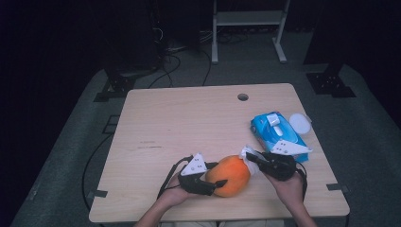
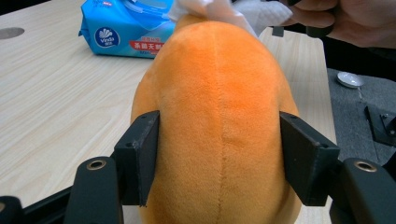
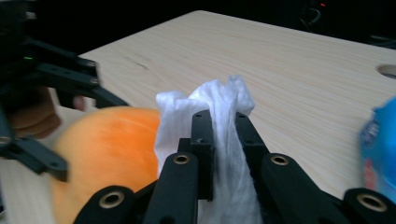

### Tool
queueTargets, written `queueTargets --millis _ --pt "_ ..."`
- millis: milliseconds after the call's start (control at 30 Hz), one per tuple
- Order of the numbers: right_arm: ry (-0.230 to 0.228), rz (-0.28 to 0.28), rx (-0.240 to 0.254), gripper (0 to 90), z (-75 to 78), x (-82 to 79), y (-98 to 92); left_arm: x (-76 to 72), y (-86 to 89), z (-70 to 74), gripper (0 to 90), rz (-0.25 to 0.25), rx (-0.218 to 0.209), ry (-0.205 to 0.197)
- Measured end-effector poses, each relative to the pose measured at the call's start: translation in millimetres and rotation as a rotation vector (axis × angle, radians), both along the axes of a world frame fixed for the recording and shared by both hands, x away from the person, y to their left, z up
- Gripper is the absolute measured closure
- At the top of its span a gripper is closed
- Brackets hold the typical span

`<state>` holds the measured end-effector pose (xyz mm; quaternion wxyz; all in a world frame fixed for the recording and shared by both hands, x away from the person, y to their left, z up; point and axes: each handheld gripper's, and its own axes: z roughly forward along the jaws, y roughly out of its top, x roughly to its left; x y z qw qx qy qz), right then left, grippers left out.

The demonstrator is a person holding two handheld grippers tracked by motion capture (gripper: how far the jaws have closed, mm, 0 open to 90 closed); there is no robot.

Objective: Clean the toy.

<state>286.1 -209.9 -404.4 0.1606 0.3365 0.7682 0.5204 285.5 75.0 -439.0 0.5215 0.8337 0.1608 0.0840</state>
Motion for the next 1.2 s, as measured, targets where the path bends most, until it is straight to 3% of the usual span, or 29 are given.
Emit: queueTargets --millis 100,167,400,467,533,600,667,733,933,1033,1200 --pt "-0.031 0.050 -0.024 80.4 4.0 -5.9 13.7 -0.9 -0.1 0.3 35.4 -0.010 0.011 -0.009" --pt "-0.035 0.053 -0.035 80.4 4.0 -6.3 16.7 -1.9 0.3 0.3 35.4 -0.015 0.015 -0.013" --pt "-0.002 0.007 -0.012 80.5 -1.7 1.0 3.2 -3.2 -3.0 0.2 35.1 -0.025 0.016 -0.023" --pt "-0.013 0.013 -0.031 80.5 -1.1 0.3 7.0 -1.7 -2.6 0.2 29.8 -0.022 0.010 -0.012" --pt "-0.014 0.020 -0.039 80.5 -1.3 0.1 8.8 1.0 -2.0 -0.4 18.7 0.000 0.000 0.005" --pt "-0.006 0.021 -0.032 80.5 -2.7 0.3 7.6 4.3 -2.7 -2.7 9.3 0.022 -0.004 0.055" --pt "0.007 0.021 -0.022 80.5 -3.3 0.3 5.3 4.5 -3.7 -5.4 10.0 0.013 -0.007 0.074" --pt "0.012 0.024 -0.017 80.4 -2.7 0.0 4.6 1.6 -5.0 -3.5 14.9 0.003 0.015 0.043" --pt "-0.033 0.071 -0.006 80.4 4.1 -7.7 17.0 -11.8 -7.6 8.3 38.3 -0.010 0.055 -0.103" --pt "-0.024 0.059 0.005 80.5 3.0 -5.1 14.3 -13.1 -7.5 11.5 43.0 -0.015 0.058 -0.123" --pt "0.001 0.045 0.015 80.5 -0.1 -1.6 9.8 -14.1 -5.9 17.0 45.4 -0.017 0.048 -0.120"
